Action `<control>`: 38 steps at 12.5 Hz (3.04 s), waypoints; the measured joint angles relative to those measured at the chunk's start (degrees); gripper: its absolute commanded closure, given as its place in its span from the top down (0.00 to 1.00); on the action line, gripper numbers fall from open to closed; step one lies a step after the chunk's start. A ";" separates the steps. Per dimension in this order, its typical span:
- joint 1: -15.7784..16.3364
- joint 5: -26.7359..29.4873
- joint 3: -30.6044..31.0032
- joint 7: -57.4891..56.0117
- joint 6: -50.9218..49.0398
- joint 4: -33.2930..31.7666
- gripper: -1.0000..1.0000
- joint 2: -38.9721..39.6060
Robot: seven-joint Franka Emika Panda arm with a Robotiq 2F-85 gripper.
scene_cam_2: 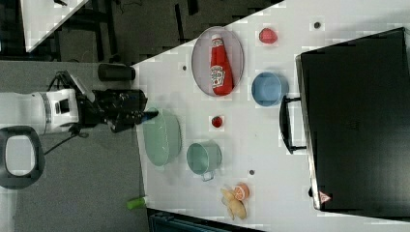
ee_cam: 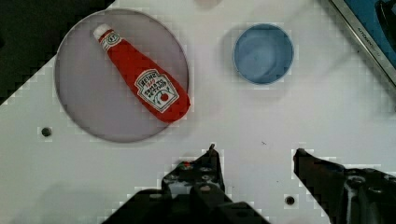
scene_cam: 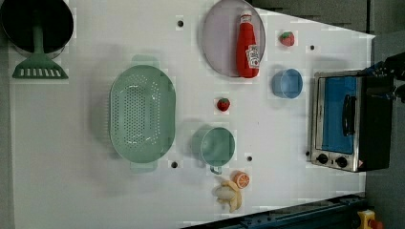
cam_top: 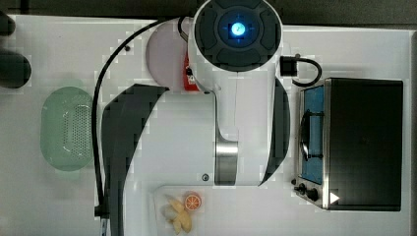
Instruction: Pick ketchup from plate and place it on table.
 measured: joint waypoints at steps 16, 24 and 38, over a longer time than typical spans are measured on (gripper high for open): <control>-4.25 2.53 7.02 -11.02 9.90 -2.01 1.00 17.17; -3.52 -2.89 7.12 -30.68 27.10 1.51 1.00 32.93; -0.06 -6.36 7.49 -33.70 33.12 16.39 0.71 50.89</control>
